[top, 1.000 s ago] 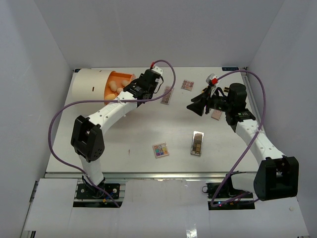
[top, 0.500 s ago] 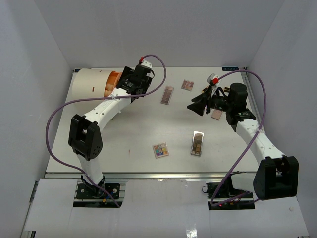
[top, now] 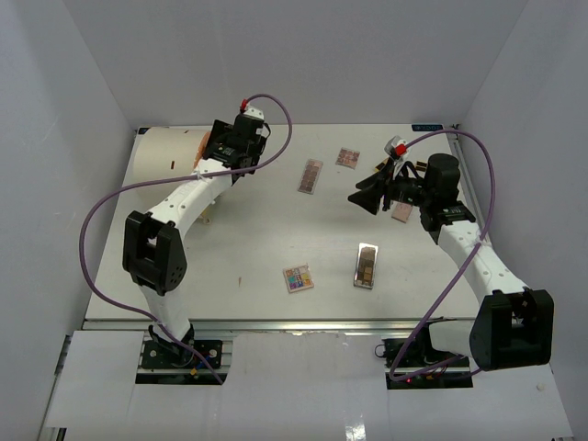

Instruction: Organize the makeup

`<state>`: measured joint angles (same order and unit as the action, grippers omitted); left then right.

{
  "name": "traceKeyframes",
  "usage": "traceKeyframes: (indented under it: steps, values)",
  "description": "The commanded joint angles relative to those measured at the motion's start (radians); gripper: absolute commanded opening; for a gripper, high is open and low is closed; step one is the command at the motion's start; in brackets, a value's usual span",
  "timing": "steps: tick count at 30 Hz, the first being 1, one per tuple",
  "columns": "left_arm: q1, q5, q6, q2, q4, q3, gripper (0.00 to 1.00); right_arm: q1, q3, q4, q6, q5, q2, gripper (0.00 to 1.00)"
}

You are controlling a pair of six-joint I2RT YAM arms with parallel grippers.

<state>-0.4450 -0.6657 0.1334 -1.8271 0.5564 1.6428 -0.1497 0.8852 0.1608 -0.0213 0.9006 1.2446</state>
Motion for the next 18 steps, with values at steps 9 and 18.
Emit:
traceKeyframes:
  steps: [9, 18]
  values:
    - [0.007, 0.167, -0.073, 0.108, 0.044, 0.013, 0.98, 0.009, -0.009, 0.051, 0.011, 0.036, 0.016, 0.59]
    - [-0.006, 0.561, -0.209, 0.330, -0.011, -0.130, 0.98, -0.039, 0.009, 0.039, 0.008, 0.069, 0.088, 0.60]
